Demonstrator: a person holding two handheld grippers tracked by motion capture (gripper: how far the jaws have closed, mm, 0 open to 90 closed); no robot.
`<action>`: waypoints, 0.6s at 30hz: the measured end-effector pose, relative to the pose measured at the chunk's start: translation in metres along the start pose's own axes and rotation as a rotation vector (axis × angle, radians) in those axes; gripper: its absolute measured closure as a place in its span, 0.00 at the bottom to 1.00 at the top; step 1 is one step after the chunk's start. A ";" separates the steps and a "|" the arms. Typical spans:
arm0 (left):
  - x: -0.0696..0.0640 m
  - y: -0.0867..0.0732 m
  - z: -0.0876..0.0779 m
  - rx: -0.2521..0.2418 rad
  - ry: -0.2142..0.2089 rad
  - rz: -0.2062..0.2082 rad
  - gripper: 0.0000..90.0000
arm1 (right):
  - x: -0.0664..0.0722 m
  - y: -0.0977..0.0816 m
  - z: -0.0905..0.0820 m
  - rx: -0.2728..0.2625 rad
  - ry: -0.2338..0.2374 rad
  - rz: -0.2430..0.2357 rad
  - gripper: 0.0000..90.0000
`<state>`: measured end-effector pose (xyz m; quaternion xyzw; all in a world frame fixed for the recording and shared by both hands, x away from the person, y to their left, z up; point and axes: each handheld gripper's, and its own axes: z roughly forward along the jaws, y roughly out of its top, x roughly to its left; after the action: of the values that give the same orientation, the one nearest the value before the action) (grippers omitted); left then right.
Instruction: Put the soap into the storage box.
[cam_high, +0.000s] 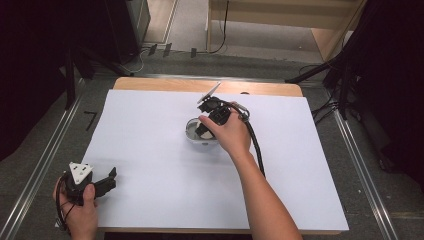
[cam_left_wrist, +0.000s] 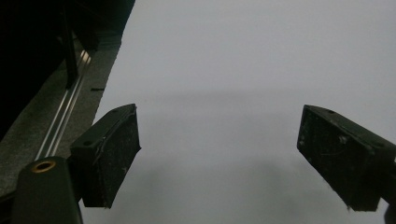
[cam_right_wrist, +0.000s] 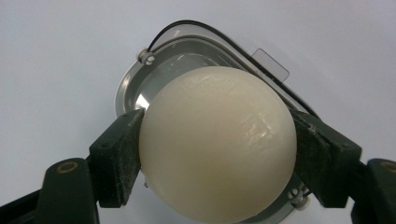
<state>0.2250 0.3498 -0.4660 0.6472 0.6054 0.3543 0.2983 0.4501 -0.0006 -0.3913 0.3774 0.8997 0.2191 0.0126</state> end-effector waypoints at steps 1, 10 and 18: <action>0.000 0.000 0.000 0.000 0.000 0.000 0.16 | 0.000 0.000 0.001 0.000 -0.002 0.006 0.27; 0.000 0.000 0.000 0.001 -0.002 0.000 0.16 | 0.001 0.001 0.005 0.003 -0.002 0.022 0.27; 0.000 0.000 0.000 0.000 -0.003 -0.005 0.16 | -0.003 -0.001 0.012 0.011 -0.014 0.097 0.27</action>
<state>0.2249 0.3503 -0.4659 0.6464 0.6064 0.3527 0.3001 0.4536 0.0009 -0.4028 0.4221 0.8814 0.2119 0.0064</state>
